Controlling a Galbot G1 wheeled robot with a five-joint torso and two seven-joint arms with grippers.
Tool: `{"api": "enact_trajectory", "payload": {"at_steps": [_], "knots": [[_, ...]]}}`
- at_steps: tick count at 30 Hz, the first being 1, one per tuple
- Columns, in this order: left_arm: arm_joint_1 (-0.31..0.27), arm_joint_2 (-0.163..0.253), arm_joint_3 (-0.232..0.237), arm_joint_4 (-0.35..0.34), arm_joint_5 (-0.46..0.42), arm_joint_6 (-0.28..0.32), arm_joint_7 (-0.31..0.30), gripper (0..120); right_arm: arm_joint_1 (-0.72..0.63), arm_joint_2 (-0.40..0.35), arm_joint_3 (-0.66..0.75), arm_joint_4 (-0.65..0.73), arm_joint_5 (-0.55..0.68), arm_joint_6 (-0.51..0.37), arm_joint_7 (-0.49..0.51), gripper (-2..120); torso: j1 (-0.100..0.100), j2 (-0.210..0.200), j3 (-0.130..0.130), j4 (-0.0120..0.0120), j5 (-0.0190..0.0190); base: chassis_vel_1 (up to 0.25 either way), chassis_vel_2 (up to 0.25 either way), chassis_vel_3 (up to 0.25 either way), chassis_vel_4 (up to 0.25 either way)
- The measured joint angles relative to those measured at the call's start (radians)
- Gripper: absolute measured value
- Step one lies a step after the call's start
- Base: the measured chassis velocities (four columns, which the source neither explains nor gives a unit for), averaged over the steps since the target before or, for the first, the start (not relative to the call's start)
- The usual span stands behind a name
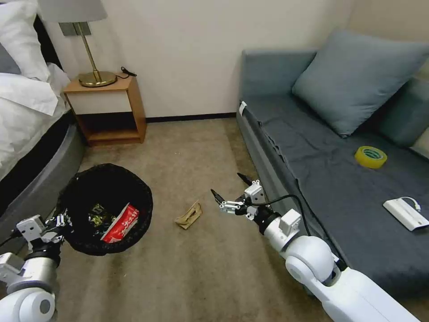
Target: Pick up the trash bin, then pick up the garbage on the floor and place it into the trash bin.
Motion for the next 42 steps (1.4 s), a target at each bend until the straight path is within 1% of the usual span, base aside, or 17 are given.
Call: {"api": "enact_trajectory", "payload": {"at_steps": [16, 27, 35, 38, 42], "knots": [[-0.002, 0.009, -0.043, 0.027, -0.007, -0.007, 0.009, 4, 0.044, 0.009, -0.070, -0.037, 0.004, -0.008, 0.002, 100, 0.000, 0.000, 0.000, 0.0001, 0.0000, -0.068, 0.066, 0.068, -0.068], [-0.004, 0.012, -0.058, 0.042, -0.010, -0.011, 0.013, 4, 0.083, 0.021, -0.141, -0.088, 0.003, -0.008, 0.002, 100, 0.000, 0.000, 0.000, 0.0000, 0.0000, -0.073, 0.073, 0.071, -0.079], [-0.013, 0.027, -0.083, 0.063, -0.013, -0.012, 0.016, 4, 0.107, 0.038, -0.201, -0.137, -0.012, -0.008, 0.002, 100, 0.000, 0.000, 0.000, 0.0000, 0.0001, -0.100, 0.095, 0.104, -0.093], [-0.015, 0.031, -0.085, 0.067, -0.013, -0.012, 0.016, 4, 0.110, 0.043, -0.212, -0.150, -0.012, -0.008, 0.002, 100, 0.000, 0.000, 0.000, 0.0001, 0.0000, -0.113, 0.092, 0.103, -0.097], [-0.019, 0.035, -0.083, 0.074, -0.013, -0.012, 0.020, 4, 0.121, 0.051, -0.261, -0.183, -0.011, 0.006, 0.009, 100, 0.000, 0.000, 0.000, 0.0000, 0.0000, -0.095, 0.084, 0.075, -0.080]]}}
